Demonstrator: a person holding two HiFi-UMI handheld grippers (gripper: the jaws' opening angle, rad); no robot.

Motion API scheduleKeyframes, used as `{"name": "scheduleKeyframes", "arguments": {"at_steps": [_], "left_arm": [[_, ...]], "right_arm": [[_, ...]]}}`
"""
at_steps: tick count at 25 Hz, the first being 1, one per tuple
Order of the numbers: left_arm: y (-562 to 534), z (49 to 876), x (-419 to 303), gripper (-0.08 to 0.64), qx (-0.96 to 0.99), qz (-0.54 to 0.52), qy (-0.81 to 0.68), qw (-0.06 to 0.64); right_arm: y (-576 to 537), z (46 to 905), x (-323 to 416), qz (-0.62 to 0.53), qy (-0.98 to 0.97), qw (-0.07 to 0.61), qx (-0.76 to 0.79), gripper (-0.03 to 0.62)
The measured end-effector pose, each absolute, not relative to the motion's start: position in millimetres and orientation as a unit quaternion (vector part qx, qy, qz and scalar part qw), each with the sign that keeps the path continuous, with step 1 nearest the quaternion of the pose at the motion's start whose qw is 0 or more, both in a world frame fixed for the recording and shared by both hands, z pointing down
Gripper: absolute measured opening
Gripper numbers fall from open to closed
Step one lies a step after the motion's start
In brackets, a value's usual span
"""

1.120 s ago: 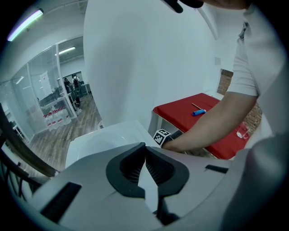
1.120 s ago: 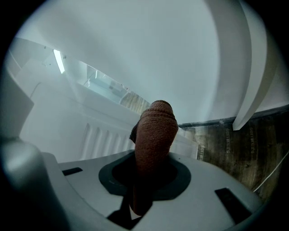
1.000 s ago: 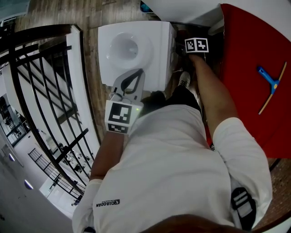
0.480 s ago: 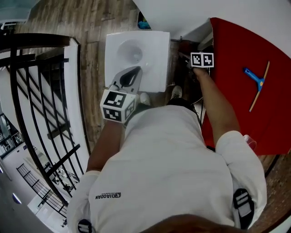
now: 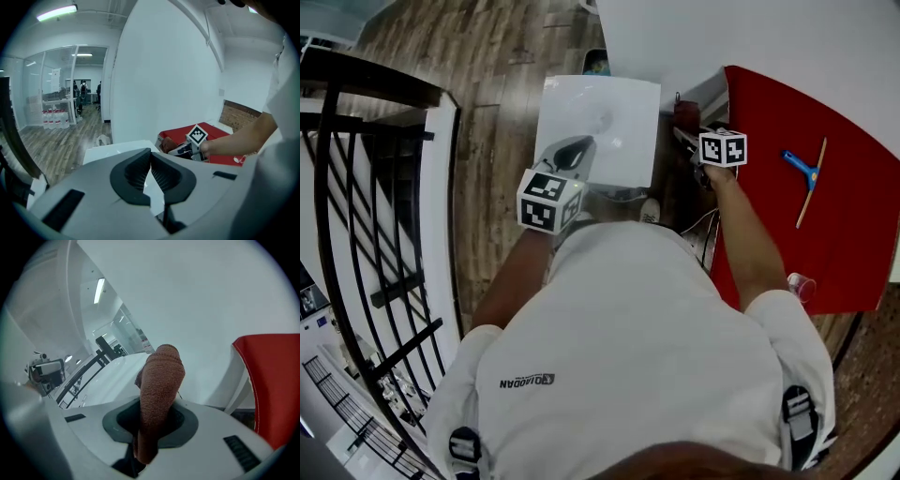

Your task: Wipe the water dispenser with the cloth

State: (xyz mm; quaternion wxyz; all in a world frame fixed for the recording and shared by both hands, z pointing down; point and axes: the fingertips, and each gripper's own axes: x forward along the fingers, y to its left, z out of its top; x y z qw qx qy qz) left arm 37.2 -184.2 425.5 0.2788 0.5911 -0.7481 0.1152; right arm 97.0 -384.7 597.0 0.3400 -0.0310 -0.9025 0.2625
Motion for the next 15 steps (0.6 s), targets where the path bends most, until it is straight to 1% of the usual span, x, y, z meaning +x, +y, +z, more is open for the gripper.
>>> {"name": "scheduleKeyframes", "arguments": {"at_steps": [4, 8, 15], "left_arm": [[-164.7, 428.2, 31.8, 0.000, 0.593, 0.102, -0.751, 0.271], [-140.4, 437.3, 33.7, 0.000, 0.603, 0.108, -0.742, 0.272], [-104.6, 430.1, 19.7, 0.000, 0.604, 0.104, -0.749, 0.251]], "right_arm": [[-372.4, 566.7, 97.5, 0.223, -0.916, 0.331, -0.030, 0.072], [-363.5, 553.4, 95.1, 0.148, -0.922, 0.356, -0.024, 0.071], [-380.5, 529.8, 32.2, -0.044, -0.914, 0.403, -0.009, 0.072]]}}
